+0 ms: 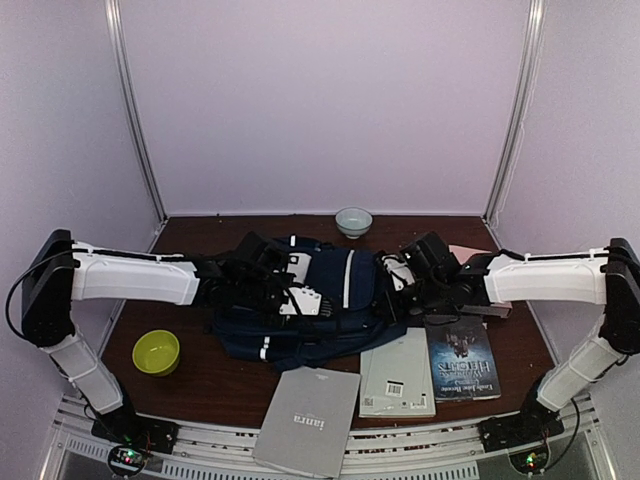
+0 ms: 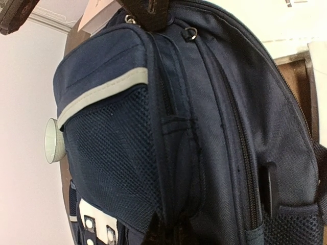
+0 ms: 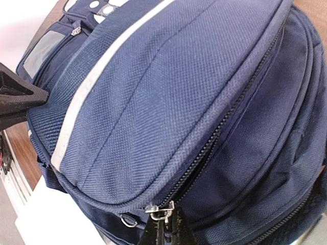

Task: Pack the student bag
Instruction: Zip the upper front pocket of the student bag.

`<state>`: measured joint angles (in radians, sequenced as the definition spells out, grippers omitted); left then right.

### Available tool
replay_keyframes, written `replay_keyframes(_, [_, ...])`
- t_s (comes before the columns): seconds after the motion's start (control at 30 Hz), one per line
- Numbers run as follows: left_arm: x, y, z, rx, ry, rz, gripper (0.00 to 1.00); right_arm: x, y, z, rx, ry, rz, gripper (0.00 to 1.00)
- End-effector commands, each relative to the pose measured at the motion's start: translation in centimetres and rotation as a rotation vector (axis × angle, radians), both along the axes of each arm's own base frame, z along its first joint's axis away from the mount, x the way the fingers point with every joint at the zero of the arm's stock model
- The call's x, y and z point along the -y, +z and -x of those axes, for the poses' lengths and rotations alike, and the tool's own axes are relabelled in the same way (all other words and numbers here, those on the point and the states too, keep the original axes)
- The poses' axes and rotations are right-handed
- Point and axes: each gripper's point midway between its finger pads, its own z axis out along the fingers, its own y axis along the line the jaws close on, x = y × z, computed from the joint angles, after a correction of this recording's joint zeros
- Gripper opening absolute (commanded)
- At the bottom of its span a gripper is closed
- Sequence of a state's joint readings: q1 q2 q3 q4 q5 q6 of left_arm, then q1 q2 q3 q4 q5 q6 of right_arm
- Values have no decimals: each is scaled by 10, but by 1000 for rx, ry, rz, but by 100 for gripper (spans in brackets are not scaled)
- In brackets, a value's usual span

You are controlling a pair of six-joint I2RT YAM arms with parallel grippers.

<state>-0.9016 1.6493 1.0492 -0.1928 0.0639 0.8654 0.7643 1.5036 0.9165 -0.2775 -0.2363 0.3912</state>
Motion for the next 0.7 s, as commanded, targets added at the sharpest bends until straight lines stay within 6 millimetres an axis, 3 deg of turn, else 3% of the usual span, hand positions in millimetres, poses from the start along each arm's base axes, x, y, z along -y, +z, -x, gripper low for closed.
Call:
replay_keyframes(0.0, [-42, -10, 8, -36, 53, -110, 0, 77, -11, -16, 3, -123, 317, 0])
replay_keyframes(0.17, [-33, 11, 8, -44, 80, -8, 0, 50, -8, -11, -15, -35, 266, 0])
replay_keyframes(0.2, [-31, 20, 3, -45, 120, 29, 10, 45, -8, -9, -15, -23, 261, 0])
replay_keyframes(0.27, [-34, 35, -8, -52, 235, 84, 48, 38, -8, -5, -17, 0, 253, 0])
replay_keyframes(0.33, [-42, 39, -3, -138, 328, 88, 67, 31, -6, -1, -17, 18, 245, 0])
replay_keyframes(0.37, [-45, 42, 3, -187, 356, 88, 70, 28, -5, 0, -18, 28, 239, 0])
replay_keyframes(0.5, [-60, 55, 31, -375, 461, 131, 69, 14, 6, 3, -2, 60, 222, 0])
replay_keyframes(0.6, [-79, 39, 56, -496, 540, 134, 57, 6, 13, 4, 8, 76, 203, 0])
replay_keyframes(0.67, [-80, 25, 74, -619, 582, 169, 48, 3, 16, 4, 13, 82, 198, 0])
